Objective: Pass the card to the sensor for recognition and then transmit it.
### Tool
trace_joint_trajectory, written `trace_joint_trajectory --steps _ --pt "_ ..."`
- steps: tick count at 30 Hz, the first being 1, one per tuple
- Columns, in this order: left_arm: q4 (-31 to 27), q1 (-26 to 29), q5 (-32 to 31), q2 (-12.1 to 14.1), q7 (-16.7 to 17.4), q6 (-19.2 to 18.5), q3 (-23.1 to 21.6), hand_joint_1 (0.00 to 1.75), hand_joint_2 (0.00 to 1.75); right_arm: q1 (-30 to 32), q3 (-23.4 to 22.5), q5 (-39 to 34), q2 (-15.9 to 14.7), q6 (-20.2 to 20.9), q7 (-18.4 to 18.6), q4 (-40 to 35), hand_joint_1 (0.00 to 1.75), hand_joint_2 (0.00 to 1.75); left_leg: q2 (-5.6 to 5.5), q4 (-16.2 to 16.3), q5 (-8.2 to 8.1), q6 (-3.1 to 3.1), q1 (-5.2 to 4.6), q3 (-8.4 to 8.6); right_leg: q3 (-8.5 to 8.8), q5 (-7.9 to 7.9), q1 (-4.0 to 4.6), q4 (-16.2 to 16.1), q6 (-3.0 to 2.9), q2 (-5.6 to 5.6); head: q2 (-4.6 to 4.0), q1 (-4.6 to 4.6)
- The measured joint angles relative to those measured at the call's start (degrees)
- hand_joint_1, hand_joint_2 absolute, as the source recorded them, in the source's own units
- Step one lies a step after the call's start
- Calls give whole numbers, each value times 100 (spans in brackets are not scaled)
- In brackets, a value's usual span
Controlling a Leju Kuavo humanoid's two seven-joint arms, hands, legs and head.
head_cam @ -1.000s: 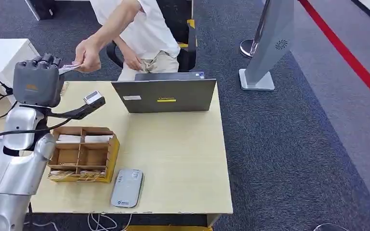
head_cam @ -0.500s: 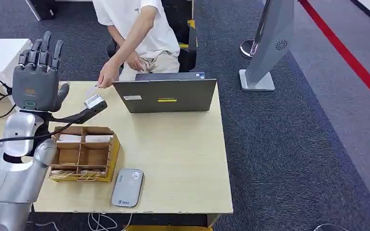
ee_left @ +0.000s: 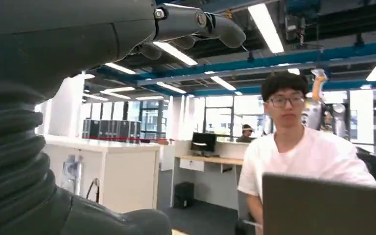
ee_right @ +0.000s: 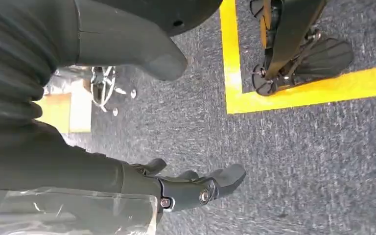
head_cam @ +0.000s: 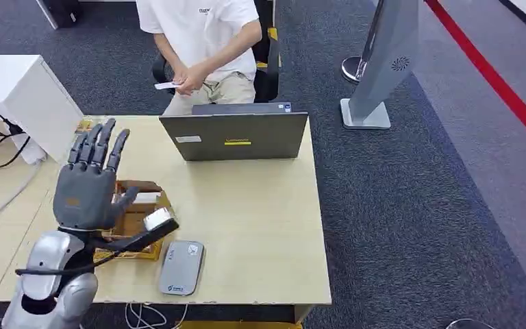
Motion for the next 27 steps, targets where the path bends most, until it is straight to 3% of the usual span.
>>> trace_joint_trajectory --steps 8,19,27 --pt "-472 776 9 127 -101 -107 -264 0 175 13 -168 -70 0 -20 -6 -26 0 175 -1 -1 0 0 0 2 2 0 0 0 0 -1 0 -2" --pt "-601 1639 92 179 -179 -120 -570 0 175 10 -337 -76 0 -44 7 -48 0 175 -2 -1 -4 0 0 1 2 -2 0 -1 3 -1 0 -2" --pt "-598 1772 114 179 -168 -125 -572 0 175 11 -378 -66 0 -44 13 -57 0 175 -3 -1 -4 0 0 1 2 -2 0 -1 3 -2 0 -2"
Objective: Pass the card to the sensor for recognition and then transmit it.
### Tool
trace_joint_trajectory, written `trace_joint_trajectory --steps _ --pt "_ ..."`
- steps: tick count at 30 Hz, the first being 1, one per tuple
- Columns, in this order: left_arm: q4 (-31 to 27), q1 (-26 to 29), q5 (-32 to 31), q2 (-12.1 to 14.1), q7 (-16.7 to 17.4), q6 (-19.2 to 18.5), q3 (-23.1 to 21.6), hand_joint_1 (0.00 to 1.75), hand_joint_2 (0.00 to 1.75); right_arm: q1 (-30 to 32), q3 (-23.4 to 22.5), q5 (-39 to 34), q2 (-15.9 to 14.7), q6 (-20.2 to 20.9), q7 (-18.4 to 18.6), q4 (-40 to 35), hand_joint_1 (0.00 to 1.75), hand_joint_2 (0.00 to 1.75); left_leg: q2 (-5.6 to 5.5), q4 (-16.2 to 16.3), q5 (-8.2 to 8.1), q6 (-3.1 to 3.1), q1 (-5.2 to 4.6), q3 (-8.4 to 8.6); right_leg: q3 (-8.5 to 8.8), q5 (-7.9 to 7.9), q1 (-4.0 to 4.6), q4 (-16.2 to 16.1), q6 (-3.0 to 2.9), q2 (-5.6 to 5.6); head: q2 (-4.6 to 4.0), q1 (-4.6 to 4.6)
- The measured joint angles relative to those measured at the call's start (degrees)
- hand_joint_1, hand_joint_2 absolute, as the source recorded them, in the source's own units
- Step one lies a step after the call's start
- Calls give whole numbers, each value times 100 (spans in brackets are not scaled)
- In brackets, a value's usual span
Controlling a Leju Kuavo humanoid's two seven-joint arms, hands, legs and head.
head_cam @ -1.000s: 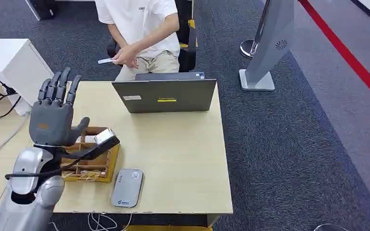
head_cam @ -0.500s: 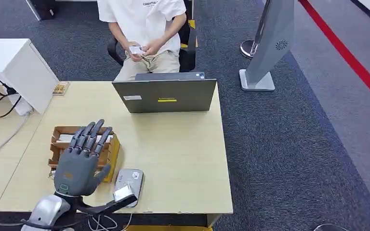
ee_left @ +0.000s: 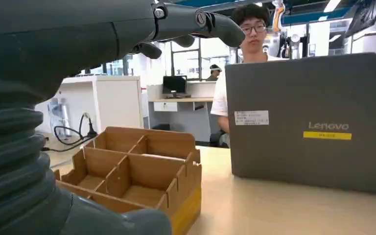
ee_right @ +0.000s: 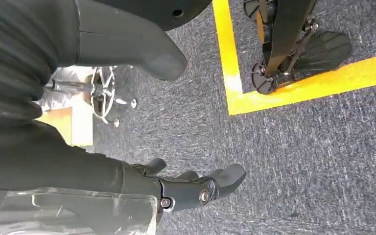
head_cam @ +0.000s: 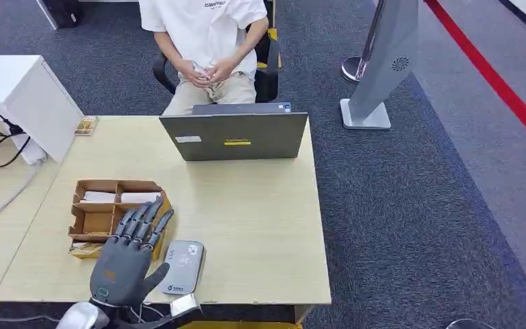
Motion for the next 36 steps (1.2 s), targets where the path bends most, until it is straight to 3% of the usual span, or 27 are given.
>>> trace_joint_trajectory --steps 6,8,9,24,36 --pt "33 263 17 -35 66 7 2 0 175 2 -41 37 0 0 9 -22 0 175 2 0 -3 -2 0 2 -1 0 0 -1 0 2 0 0" --pt "136 577 74 -70 404 61 2 0 175 6 -89 85 0 -11 26 -44 0 175 -6 0 -4 1 0 1 -1 -2 0 -2 2 -6 0 2" --pt "146 623 77 -70 415 70 2 0 175 4 -94 85 0 -11 26 -44 0 175 -6 0 -4 1 0 1 -1 -2 0 -2 1 -7 0 2" --pt "190 703 81 -87 422 72 2 0 175 4 -149 85 0 -11 26 -66 0 175 -6 0 -4 1 0 1 3 -2 0 -1 1 -7 0 0" --pt "284 945 -68 -85 811 278 405 0 175 11 -184 251 0 -15 83 -76 0 175 -6 -1 -5 1 0 0 2 -3 0 -1 1 -6 0 0"
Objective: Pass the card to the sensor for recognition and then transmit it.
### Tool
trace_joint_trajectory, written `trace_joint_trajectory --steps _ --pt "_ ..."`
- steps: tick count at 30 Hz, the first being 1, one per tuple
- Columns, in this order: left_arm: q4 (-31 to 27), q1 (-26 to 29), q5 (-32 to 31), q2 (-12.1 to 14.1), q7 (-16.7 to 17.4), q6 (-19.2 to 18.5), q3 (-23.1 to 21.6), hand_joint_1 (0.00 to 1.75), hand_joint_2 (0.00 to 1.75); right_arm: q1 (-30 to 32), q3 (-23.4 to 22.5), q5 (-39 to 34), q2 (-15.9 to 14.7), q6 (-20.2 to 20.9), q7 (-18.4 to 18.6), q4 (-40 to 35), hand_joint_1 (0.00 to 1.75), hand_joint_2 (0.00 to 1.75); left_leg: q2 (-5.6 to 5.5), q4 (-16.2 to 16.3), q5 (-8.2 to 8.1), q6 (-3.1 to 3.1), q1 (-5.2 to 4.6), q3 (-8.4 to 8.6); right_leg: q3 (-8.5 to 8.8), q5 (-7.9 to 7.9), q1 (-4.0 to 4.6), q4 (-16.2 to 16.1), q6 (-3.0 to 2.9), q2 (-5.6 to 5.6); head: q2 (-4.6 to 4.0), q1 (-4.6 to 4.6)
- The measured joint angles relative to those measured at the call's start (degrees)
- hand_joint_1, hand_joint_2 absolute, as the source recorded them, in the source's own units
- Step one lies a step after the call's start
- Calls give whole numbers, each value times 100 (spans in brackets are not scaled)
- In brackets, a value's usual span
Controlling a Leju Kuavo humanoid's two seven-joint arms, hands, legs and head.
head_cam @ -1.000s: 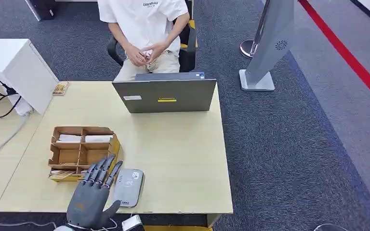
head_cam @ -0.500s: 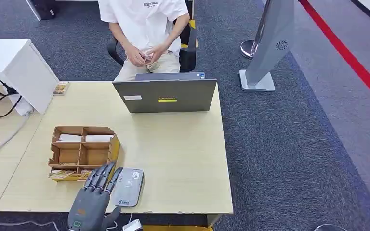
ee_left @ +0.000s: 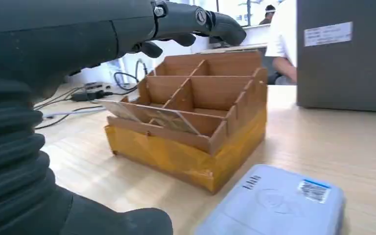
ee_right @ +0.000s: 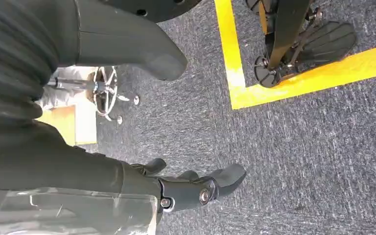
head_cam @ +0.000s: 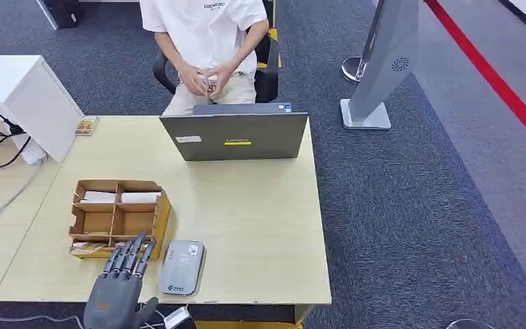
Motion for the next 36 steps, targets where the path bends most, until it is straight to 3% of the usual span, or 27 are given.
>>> trace_joint_trajectory --steps 14,31,36 --pt "-2 375 -345 -15 72 162 1075 0 175 22 -53 159 0 -2 63 -46 0 175 0 -1 0 0 0 1 -4 -2 0 0 -1 -1 0 0" --pt "-2 426 -395 -87 68 173 1318 0 175 26 -101 238 0 -2 81 -48 0 175 -1 -1 0 0 0 0 0 -2 0 0 -1 -2 0 0" --pt "-2 423 -555 -144 -31 345 1432 0 175 26 -103 310 0 0 83 -48 0 175 -1 -1 0 0 0 1 -6 -2 0 0 -1 -2 0 2"
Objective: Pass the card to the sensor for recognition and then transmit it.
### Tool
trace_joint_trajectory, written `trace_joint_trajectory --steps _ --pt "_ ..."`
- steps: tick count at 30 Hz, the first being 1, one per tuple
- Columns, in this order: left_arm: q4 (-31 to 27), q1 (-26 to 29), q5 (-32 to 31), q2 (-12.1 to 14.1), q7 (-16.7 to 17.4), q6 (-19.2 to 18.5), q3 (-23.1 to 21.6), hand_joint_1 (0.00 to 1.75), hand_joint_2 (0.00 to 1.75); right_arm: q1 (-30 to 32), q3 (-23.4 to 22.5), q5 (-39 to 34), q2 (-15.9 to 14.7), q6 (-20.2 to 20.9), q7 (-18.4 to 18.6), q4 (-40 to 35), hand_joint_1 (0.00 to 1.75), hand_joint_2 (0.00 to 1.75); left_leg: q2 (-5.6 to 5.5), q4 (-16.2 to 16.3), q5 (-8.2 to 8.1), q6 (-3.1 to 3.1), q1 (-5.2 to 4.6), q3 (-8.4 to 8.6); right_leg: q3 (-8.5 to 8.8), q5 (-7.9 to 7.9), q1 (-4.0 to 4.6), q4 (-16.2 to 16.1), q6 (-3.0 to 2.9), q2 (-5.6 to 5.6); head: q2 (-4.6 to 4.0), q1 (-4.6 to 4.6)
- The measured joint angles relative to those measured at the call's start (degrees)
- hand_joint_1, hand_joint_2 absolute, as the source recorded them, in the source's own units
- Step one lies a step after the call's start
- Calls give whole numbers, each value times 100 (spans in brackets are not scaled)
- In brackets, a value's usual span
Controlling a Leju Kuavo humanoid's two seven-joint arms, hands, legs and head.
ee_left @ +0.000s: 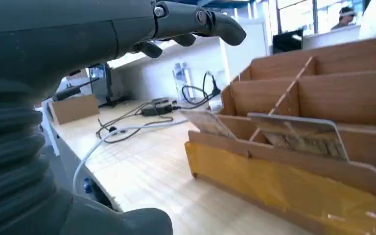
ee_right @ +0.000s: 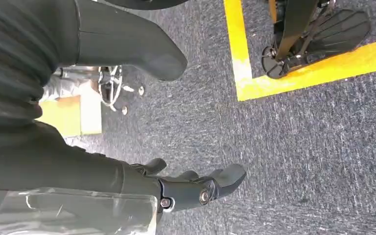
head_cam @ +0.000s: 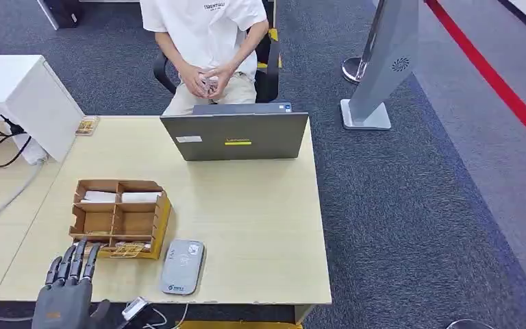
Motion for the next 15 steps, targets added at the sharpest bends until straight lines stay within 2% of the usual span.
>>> trace_joint_trajectory --steps 6,15 --pt "90 -203 -372 -206 -179 455 74 0 175 -7 0 144 0 4 -7 0 0 175 -2 0 0 0 0 0 2 0 0 -1 0 -3 0 0" --pt "293 -481 -459 -336 -205 476 79 0 175 -8 0 225 0 9 -11 2 0 175 -1 1 0 0 0 0 5 1 0 0 0 -2 0 -2"
